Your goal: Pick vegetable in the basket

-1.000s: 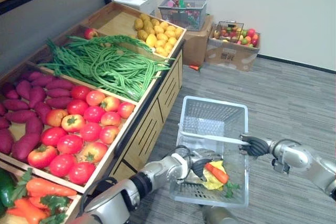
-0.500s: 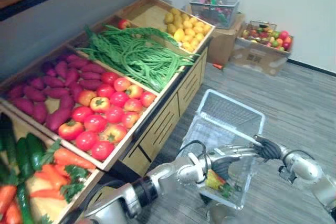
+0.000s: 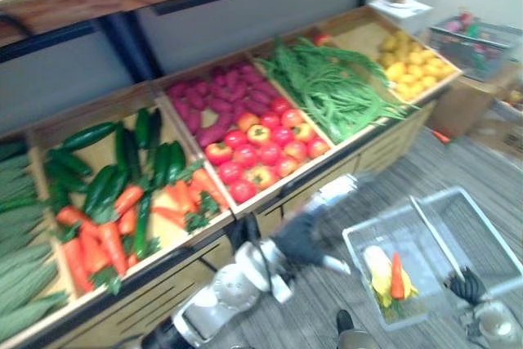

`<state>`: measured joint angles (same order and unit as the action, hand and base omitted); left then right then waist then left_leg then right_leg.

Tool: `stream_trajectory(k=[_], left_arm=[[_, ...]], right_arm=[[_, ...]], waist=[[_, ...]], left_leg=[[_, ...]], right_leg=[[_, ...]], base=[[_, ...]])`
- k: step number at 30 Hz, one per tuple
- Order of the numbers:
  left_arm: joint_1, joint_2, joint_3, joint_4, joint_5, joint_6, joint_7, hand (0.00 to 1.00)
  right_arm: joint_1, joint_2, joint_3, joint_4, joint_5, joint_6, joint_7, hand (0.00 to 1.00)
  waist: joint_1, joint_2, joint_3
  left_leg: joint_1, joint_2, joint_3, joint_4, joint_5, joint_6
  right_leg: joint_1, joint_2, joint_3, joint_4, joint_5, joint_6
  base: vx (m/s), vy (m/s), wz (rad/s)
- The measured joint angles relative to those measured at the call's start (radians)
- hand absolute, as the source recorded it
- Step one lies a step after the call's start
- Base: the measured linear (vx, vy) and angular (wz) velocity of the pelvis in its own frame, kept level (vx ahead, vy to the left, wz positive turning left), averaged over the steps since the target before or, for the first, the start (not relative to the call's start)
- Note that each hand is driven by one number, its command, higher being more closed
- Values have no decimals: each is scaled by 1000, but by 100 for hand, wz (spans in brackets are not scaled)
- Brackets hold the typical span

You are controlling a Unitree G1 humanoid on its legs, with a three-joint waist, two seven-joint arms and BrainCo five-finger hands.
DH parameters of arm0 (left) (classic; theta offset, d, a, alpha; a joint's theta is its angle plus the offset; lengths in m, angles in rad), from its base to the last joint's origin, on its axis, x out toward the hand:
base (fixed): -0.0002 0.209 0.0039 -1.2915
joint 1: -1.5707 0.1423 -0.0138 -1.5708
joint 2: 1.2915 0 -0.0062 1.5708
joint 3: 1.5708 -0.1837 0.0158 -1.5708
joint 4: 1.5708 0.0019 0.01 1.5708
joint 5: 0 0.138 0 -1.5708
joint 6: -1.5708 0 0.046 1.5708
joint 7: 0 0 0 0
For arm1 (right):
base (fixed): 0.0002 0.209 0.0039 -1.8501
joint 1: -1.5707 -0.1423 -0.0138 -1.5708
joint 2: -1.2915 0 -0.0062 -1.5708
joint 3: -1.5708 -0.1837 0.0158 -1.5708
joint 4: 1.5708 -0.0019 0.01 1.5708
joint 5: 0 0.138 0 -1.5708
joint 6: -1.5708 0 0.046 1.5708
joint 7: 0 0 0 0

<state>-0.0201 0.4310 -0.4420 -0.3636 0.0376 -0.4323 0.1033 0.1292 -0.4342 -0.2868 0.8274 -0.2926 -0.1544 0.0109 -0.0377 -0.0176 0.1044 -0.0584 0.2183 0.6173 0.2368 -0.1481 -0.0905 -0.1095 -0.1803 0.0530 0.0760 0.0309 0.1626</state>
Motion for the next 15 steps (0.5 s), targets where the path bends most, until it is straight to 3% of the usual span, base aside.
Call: stream_trajectory(k=[3,6,8,11,15], left_arm=[[104,-112,270,6,-59,8,51,0],[145,-221,456,41,-120,43,89,0],[153,-265,538,91,-137,51,122,0],[179,-287,647,239,-132,104,179,0],[211,-314,771,410,-122,165,228,0]], right_arm=[[6,63,-106,158,35,19,-29,100],[20,101,-205,249,36,26,-67,100],[20,128,-241,280,37,27,-92,100],[24,174,-266,289,45,41,-99,100],[35,219,-266,289,65,44,-122,100]], waist=[[21,-13,-18],[36,-14,-24],[45,-11,-31],[42,-20,-39],[44,-38,-57]], left_leg=[[-10,-59,-110,-111,87,11],[-10,-100,-204,-214,167,22],[-10,-117,-255,-269,210,22],[-7,-124,-331,-327,255,22],[-8,-126,-369,-339,262,23]], right_leg=[[30,-26,-99,-22,-9,-3],[62,-37,-181,-40,-12,-6],[69,-36,-226,-39,-21,-12],[84,-28,-290,-37,-41,-30],[100,-27,-324,-37,-62,-25]], base=[[34,-35,107],[11,-22,101],[-33,-5,80],[-45,-2,59],[-37,14,28]])
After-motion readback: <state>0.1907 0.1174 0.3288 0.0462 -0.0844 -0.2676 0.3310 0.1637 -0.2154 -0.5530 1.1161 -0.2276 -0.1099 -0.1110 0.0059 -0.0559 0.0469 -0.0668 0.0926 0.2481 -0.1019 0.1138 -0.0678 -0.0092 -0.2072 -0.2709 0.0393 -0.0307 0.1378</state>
